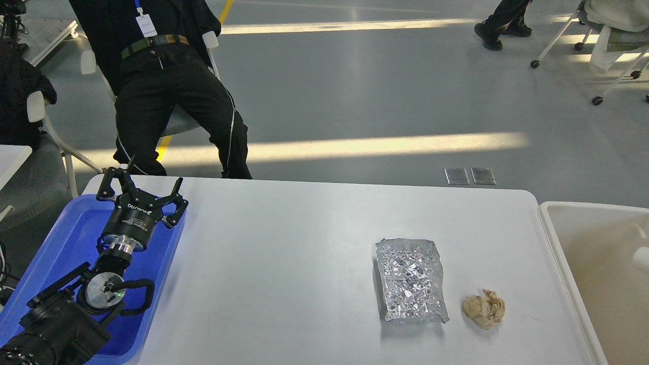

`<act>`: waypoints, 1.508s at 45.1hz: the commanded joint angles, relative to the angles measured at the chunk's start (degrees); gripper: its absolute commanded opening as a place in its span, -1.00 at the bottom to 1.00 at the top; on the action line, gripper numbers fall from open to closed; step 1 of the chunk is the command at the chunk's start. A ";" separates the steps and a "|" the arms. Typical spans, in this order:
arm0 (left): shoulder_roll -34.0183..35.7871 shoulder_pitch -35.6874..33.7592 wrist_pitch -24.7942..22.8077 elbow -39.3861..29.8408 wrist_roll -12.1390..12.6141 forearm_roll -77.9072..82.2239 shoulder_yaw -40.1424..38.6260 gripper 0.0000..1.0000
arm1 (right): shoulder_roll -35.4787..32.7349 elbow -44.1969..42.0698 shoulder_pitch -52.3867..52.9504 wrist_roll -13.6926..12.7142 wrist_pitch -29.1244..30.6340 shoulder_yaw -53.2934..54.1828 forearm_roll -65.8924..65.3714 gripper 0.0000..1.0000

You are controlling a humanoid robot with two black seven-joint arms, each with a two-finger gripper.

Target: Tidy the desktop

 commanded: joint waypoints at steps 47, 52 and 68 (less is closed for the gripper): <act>0.00 0.17 0.00 0.04 0.01 0.00 0.00 1.00 | 4.62 -2.58 -3.16 -1.31 -0.96 4.13 -0.17 0.99; 0.00 0.00 0.00 0.04 0.01 0.00 0.00 1.00 | 4.62 -2.67 -2.73 -1.22 -0.86 4.13 -0.09 0.99; 0.00 0.00 0.00 -0.05 0.01 0.00 0.00 1.00 | 4.62 -4.25 0.44 -1.04 -1.22 2.64 -3.24 1.00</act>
